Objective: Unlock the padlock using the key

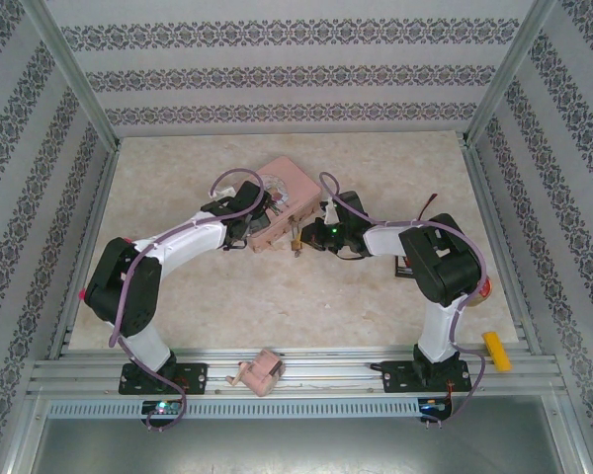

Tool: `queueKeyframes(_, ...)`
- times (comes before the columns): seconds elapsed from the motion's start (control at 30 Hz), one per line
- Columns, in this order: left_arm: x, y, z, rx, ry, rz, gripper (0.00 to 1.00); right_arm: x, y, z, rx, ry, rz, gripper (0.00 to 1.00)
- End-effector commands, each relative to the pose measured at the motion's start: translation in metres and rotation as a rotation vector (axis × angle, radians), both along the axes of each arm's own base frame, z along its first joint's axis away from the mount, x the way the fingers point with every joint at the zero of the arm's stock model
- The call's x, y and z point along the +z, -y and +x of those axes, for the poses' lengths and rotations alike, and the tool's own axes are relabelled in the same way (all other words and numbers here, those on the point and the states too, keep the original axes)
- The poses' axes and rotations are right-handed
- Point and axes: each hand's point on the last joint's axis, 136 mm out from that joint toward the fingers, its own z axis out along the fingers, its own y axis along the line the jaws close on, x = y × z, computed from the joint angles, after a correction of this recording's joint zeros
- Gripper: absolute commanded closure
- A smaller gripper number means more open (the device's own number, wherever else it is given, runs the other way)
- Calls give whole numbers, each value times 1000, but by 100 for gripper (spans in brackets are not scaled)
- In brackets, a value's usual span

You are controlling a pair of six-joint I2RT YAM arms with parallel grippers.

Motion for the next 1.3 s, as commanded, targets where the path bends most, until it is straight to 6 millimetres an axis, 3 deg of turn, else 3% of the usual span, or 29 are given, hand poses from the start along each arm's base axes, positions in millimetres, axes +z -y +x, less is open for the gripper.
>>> queueKeyframes(0.0, -17, 0, -14, 3, -43, 2, 1, -14, 19, 1, -113, -64, -57, 100)
queueKeyframes(0.47, -35, 14, -21, -50, -51, -80, 1, -18, 6, -4, -235, -47, -51, 100)
queueKeyframes(0.83, -44, 26, -28, -67, -33, -183, 1, -14, 13, -6, -331, -26, -85, 100)
queueKeyframes(1.27, -49, 33, -34, -90, -48, -224, 1, -4, 16, 6, -390, -13, -78, 100)
